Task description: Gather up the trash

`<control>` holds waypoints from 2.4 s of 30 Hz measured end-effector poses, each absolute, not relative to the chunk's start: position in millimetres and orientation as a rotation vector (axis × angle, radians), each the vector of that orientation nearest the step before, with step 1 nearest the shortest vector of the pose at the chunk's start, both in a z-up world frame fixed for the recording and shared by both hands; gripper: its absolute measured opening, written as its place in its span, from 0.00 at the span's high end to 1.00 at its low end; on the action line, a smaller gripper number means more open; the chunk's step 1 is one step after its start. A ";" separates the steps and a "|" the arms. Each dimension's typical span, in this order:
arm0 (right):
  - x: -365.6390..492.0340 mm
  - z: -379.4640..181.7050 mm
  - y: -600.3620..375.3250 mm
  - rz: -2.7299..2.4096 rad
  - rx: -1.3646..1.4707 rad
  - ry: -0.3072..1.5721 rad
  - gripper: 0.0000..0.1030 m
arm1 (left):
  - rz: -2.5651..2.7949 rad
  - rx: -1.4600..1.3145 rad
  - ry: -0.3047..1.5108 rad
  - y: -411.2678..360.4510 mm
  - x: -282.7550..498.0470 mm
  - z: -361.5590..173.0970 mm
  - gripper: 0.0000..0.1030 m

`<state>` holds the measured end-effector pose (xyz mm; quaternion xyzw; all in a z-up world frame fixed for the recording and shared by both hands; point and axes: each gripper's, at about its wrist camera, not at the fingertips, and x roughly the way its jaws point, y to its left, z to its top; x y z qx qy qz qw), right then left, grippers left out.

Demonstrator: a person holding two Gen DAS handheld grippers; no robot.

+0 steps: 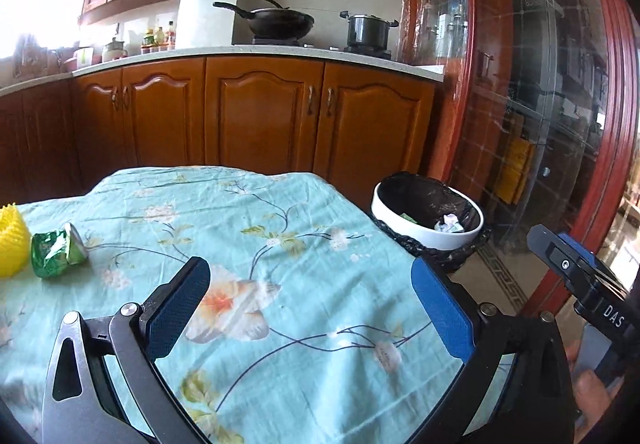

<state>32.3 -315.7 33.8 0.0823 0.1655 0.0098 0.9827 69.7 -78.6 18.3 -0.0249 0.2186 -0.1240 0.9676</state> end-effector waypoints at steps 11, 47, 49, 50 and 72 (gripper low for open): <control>19.3 7.1 -295.7 0.010 0.078 0.337 0.00 | -0.216 -0.018 0.449 -74.4 52.1 0.1 0.00; 19.1 -8.7 -266.3 0.093 0.035 0.401 0.00 | -0.103 -0.031 0.471 -41.1 32.8 -12.4 0.00; 19.2 -9.6 -264.1 0.099 0.032 0.404 0.00 | -0.097 -0.032 0.471 -39.4 32.1 -12.6 0.00; 19.2 -9.9 -263.3 0.101 0.032 0.407 0.00 | -0.095 -0.032 0.471 -39.1 32.2 -12.5 0.00; 19.1 -7.2 -260.0 0.114 0.035 0.407 0.00 | -0.093 -0.006 0.456 -41.1 29.6 -10.0 0.00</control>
